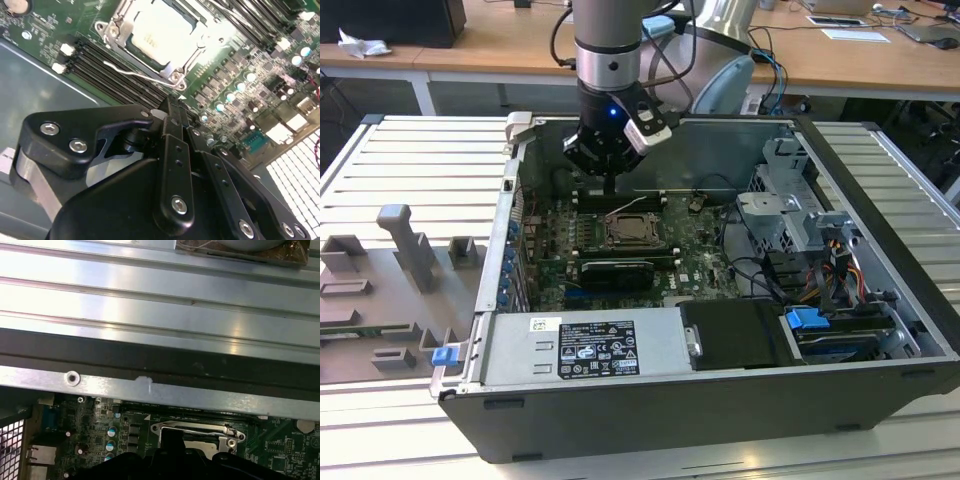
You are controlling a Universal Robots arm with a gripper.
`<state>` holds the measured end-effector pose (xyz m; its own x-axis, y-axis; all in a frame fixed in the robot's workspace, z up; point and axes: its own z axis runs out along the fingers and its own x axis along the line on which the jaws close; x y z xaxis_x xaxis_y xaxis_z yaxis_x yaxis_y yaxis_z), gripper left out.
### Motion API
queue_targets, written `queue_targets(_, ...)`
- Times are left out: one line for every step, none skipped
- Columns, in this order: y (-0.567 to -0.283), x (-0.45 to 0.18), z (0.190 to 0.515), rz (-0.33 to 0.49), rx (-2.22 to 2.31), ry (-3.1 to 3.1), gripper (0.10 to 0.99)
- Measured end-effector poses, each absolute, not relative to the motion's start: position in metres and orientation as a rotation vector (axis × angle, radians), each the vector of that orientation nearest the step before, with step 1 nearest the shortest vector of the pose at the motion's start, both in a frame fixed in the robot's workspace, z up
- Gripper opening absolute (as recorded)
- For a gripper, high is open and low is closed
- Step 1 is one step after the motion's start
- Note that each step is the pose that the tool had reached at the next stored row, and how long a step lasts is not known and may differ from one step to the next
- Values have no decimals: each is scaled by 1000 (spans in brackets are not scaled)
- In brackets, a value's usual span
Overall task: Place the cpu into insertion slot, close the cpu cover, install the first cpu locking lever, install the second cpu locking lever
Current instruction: 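Install the first cpu locking lever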
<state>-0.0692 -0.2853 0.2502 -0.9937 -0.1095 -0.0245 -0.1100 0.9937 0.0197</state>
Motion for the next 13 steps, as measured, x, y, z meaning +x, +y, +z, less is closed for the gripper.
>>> queue_targets(-285, -66, 249, 33, -172, 3113, 106)
queue_targets(-285, -63, 248, 33, -171, 3113, 106)
queue_targets(-285, -62, 248, 37, -171, 3113, 106)
queue_targets(-285, -62, 247, 50, -171, 3113, 106)
queue_targets(-285, -61, 247, 64, -171, 3112, 106)
queue_targets(-286, -60, 247, 78, -171, 3111, 106)
queue_targets(-286, -59, 246, 90, -170, 3110, 106)
queue_targets(-286, -57, 245, 93, -168, 3110, 106)
queue_targets(-286, -55, 244, 93, -165, 3110, 106)
queue_targets(-286, -54, 243, 93, -163, 3110, 106)
queue_targets(-286, -52, 241, 93, -161, 3110, 106)
queue_targets(-286, -51, 239, 96, -160, 3110, 106)
queue_targets(-286, -50, 238, 102, -160, 3110, 106)
